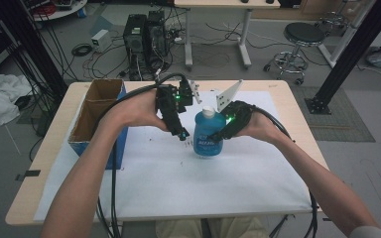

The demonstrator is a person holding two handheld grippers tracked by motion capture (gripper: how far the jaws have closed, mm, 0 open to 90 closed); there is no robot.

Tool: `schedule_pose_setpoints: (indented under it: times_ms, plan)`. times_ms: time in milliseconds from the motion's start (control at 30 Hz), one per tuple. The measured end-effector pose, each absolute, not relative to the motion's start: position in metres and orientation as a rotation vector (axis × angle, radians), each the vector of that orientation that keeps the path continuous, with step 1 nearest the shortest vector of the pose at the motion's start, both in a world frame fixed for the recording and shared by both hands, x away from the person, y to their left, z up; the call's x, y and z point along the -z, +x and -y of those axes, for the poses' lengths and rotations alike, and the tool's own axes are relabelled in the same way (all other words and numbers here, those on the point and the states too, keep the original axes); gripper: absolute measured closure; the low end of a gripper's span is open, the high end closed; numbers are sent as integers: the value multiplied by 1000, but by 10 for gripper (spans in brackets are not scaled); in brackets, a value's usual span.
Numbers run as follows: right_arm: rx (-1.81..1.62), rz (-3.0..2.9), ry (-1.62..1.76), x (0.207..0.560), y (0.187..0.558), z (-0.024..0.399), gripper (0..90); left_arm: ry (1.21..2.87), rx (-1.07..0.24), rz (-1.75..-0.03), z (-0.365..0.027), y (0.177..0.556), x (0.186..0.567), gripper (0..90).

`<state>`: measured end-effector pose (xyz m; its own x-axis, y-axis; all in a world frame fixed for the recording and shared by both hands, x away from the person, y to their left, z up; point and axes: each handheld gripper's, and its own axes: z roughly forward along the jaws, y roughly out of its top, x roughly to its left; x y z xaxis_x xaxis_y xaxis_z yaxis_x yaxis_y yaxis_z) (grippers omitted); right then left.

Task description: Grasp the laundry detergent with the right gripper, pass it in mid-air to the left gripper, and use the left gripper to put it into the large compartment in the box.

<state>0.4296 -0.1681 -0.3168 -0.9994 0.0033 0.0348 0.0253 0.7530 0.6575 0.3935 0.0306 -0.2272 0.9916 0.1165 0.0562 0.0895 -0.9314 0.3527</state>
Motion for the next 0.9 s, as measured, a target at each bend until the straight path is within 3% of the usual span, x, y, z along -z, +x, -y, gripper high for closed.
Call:
schedule_pose_setpoints:
  times_ms: [900]
  plan:
    - [1110, 2903, 27, 315, 424, 151, 470, 2790, -80, -121, 2, 410, 238, 194]
